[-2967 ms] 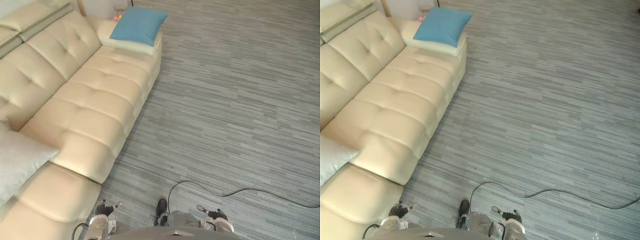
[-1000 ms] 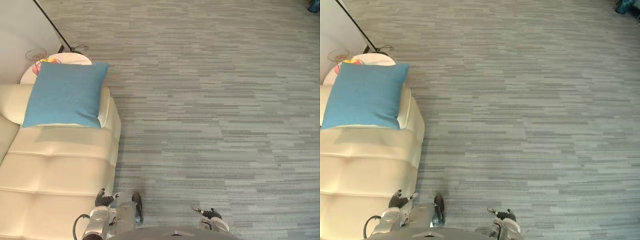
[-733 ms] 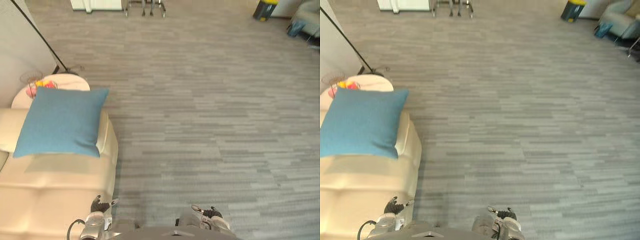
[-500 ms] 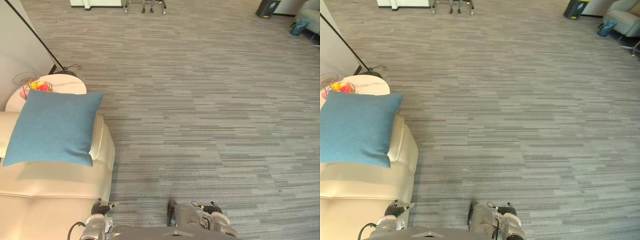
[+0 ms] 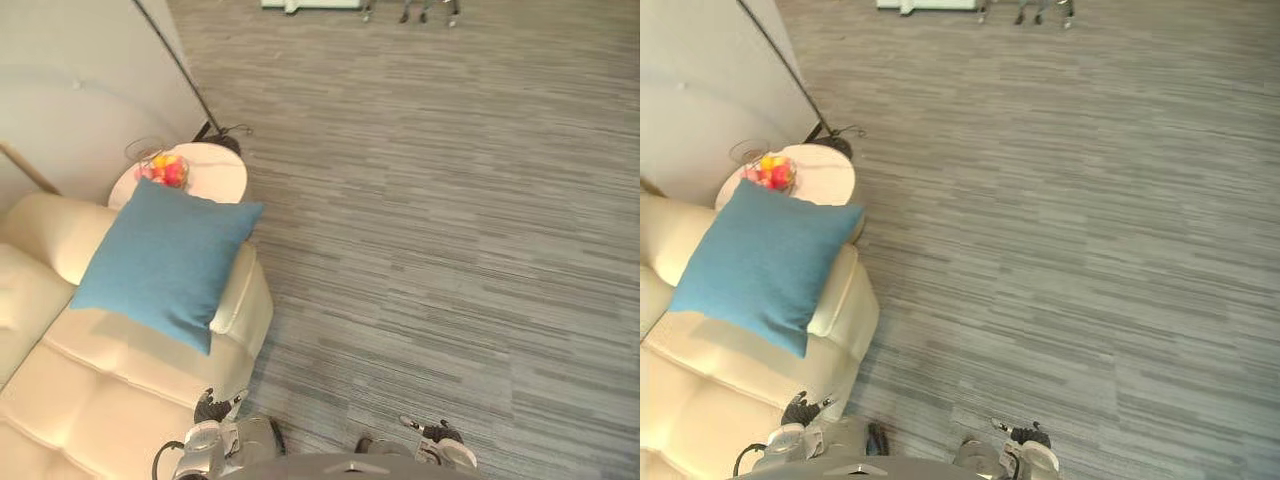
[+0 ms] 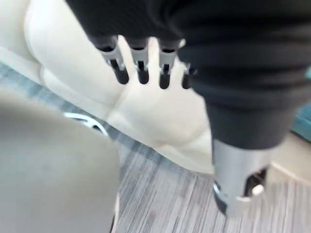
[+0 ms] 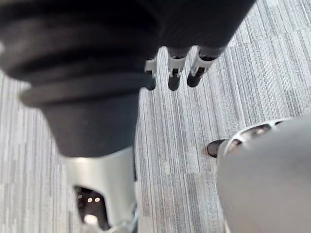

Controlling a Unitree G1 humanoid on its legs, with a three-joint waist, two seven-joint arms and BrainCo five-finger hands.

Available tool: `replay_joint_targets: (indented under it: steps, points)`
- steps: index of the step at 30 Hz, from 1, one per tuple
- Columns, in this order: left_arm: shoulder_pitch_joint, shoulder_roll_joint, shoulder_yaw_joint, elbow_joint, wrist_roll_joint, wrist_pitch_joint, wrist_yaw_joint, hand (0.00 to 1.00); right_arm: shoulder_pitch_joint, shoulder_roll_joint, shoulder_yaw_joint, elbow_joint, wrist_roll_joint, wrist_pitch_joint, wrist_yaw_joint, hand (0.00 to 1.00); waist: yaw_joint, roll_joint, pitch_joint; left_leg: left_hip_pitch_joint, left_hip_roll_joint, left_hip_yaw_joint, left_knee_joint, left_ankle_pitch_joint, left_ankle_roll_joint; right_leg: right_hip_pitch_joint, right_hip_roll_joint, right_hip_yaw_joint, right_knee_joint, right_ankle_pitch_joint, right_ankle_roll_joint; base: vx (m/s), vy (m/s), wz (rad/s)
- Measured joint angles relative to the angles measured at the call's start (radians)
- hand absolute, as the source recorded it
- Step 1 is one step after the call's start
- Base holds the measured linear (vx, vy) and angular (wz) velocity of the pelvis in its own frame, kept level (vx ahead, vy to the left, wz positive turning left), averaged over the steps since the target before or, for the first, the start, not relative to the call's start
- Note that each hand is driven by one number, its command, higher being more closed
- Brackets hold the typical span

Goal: Pick up cushions and gather them together orderly.

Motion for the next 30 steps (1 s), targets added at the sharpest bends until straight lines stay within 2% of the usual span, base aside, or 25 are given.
replay_joint_targets:
  steps: [1,4,7,9,10,11,12,14,15,17,18,19,20,21,22,23,24,25,27,28,30]
  points:
    - [0.0,0.012,0.0,0.001,0.002,0.001,-0.001,0.0,0.005,0.013,0.0,-0.004,0.0,0.0,-0.001,0.0,0.003,-0.022,-0.012,0.01,-0.027,0.0,-0.043,0.016,0.01,0.002,-0.012,-0.011,-0.024,0.011,0.009,0.32,0.096,0.45]
    - [-0.003,0.029,0.002,0.001,0.0,0.003,-0.001,0.0,0.004,0.042,0.008,-0.007,-0.002,-0.001,-0.003,0.0,0.008,-0.055,-0.013,0.009,-0.048,-0.002,-0.04,0.013,0.021,0.04,-0.019,-0.01,-0.079,0.049,0.01,0.22,0.074,0.33]
    - [-0.001,0.034,0.003,0.007,0.0,0.006,0.0,0.0,0.002,0.056,0.014,-0.005,-0.005,-0.001,-0.005,0.0,0.024,-0.071,-0.02,0.073,-0.066,0.016,-0.047,0.002,0.036,0.096,-0.037,0.0,-0.068,0.058,0.011,0.18,0.058,0.1]
    - [0.001,0.035,0.004,0.016,0.0,0.006,0.0,0.0,-0.001,0.05,0.036,0.003,-0.006,-0.003,-0.004,0.0,0.032,-0.061,-0.031,0.091,-0.066,0.016,-0.046,-0.034,0.036,0.087,-0.044,0.017,-0.017,0.055,0.016,0.1,0.048,-0.12]
    - [0.003,0.029,0.005,0.028,-0.002,0.006,-0.001,0.0,-0.01,0.033,0.048,0.007,-0.007,-0.002,0.0,0.0,0.029,-0.042,-0.035,0.105,-0.059,0.012,-0.062,-0.077,0.037,0.042,-0.047,0.034,0.093,0.03,0.052,0.02,0.088,-0.08]
    - [0.002,0.029,0.002,0.03,-0.002,0.005,-0.001,0.0,-0.018,0.025,0.055,0.011,-0.016,-0.001,0.002,0.0,0.027,-0.04,-0.029,0.123,-0.067,0.009,-0.071,-0.092,0.04,-0.02,-0.079,0.058,0.261,0.005,0.062,0.0,0.087,0.01]
    - [0.002,0.033,-0.003,0.033,-0.002,0.006,0.0,0.0,-0.018,0.02,0.061,0.01,-0.025,-0.002,0.003,0.0,0.023,-0.041,-0.03,0.133,-0.072,0.004,-0.074,-0.097,0.04,-0.054,-0.095,0.069,0.346,0.005,0.064,0.02,0.07,0.2]
    - [0.005,0.054,-0.027,0.041,-0.002,0.006,-0.001,0.0,-0.017,0.017,0.083,0.002,-0.04,-0.013,0.005,0.0,-0.001,-0.057,-0.016,0.188,-0.107,-0.048,-0.079,-0.108,0.052,-0.147,-0.155,0.112,0.623,0.041,0.066,0.13,0.042,0.72]
    - [0.005,0.07,-0.033,0.041,-0.003,0.008,0.0,0.0,-0.018,0.022,0.088,0.002,-0.041,-0.015,0.005,0.0,-0.005,-0.078,-0.013,0.222,-0.116,-0.092,-0.077,-0.115,0.067,-0.18,-0.154,0.132,0.721,-0.034,0.051,0.19,-0.012,0.94]
    - [0.005,0.071,-0.039,0.042,-0.003,0.008,0.0,0.0,-0.014,0.022,0.094,0.003,-0.043,-0.016,0.006,0.0,-0.011,-0.079,-0.012,0.238,-0.109,-0.149,-0.079,-0.121,0.065,-0.215,-0.122,0.128,0.705,-0.1,0.038,0.15,-0.068,0.97]
    - [0.005,0.071,-0.038,0.042,-0.004,0.008,0.0,0.0,-0.017,0.023,0.102,0.003,-0.042,-0.016,0.007,0.0,-0.015,-0.078,-0.011,0.241,-0.103,-0.174,-0.081,-0.123,0.063,-0.231,-0.104,0.13,0.666,-0.114,0.029,0.13,-0.101,1.05]
    - [0.006,0.07,-0.037,0.042,-0.006,0.008,0.001,0.0,-0.02,0.022,0.108,0.002,-0.042,-0.018,0.009,0.0,-0.018,-0.075,-0.01,0.245,-0.093,-0.203,-0.083,-0.126,0.057,-0.254,-0.075,0.143,0.588,-0.118,0.026,0.22,-0.186,1.06]
    - [0.002,0.065,-0.026,0.042,-0.016,0.009,0.002,0.0,-0.025,0.022,0.109,0.001,-0.042,-0.021,0.011,0.0,-0.019,-0.07,-0.01,0.254,-0.074,-0.251,-0.082,-0.136,0.039,-0.28,-0.018,0.205,0.442,-0.109,0.019,0.23,-0.195,0.93]
    - [-0.002,0.062,-0.017,0.042,-0.02,0.009,0.003,0.0,-0.026,0.022,0.108,0.002,-0.041,-0.021,0.011,0.0,-0.019,-0.066,-0.008,0.257,-0.064,-0.265,-0.082,-0.14,0.031,-0.286,0.004,0.234,0.397,-0.103,0.011,0.31,-0.286,0.92]
    - [-0.002,0.053,0.001,0.044,-0.022,0.009,0.003,0.0,-0.026,0.024,0.109,0.0,-0.041,-0.024,0.012,0.0,-0.022,-0.062,-0.006,0.262,-0.041,-0.299,-0.081,-0.152,0.009,-0.3,0.054,0.32,0.286,-0.065,0.0,0.22,-0.236,0.68]
    - [-0.002,0.05,0.007,0.044,-0.023,0.009,0.004,0.0,-0.025,0.025,0.109,-0.002,-0.041,-0.024,0.013,0.0,-0.022,-0.062,-0.005,0.26,-0.032,-0.323,-0.08,-0.161,-0.006,-0.299,0.071,0.366,0.22,-0.03,0.002,0.29,-0.332,0.91]
    - [-0.002,0.048,0.021,0.044,-0.022,0.009,0.002,0.0,-0.02,0.028,0.109,-0.004,-0.041,-0.024,0.012,0.0,-0.022,-0.073,-0.006,0.26,-0.032,-0.357,-0.072,-0.178,-0.031,-0.294,0.071,0.416,0.126,0.018,0.012,0.32,-0.377,0.94]
    - [0.0,0.043,0.039,0.049,-0.022,0.009,0.003,0.0,-0.017,0.031,0.106,-0.005,-0.038,-0.024,0.013,0.0,-0.022,-0.073,-0.005,0.262,-0.032,-0.391,-0.057,-0.194,-0.054,-0.281,0.074,0.418,0.119,0.134,0.021,0.35,-0.385,0.99]
    - [-0.002,0.0,0.074,0.052,-0.022,0.008,0.004,0.0,-0.018,0.012,0.104,-0.029,-0.039,-0.024,0.014,0.0,-0.022,-0.032,-0.007,0.264,0.011,-0.405,-0.063,-0.183,-0.069,-0.287,0.089,0.338,0.188,0.067,-0.012,0.34,-0.308,0.91]
    - [-0.002,-0.012,0.082,0.053,-0.022,0.008,0.005,0.0,-0.018,0.011,0.103,-0.039,-0.041,-0.025,0.014,0.0,-0.028,-0.021,-0.004,0.277,0.017,-0.403,-0.071,-0.166,-0.076,-0.285,0.086,0.319,0.217,0.044,-0.026,0.33,-0.255,0.78]
    - [0.0,-0.027,0.089,0.055,-0.024,0.007,0.02,0.0,-0.018,0.002,0.108,-0.037,-0.045,-0.023,0.02,0.0,-0.018,-0.011,-0.006,0.297,0.029,-0.397,-0.104,-0.128,-0.097,-0.275,0.085,0.289,0.258,0.003,-0.044,0.28,-0.235,0.49]
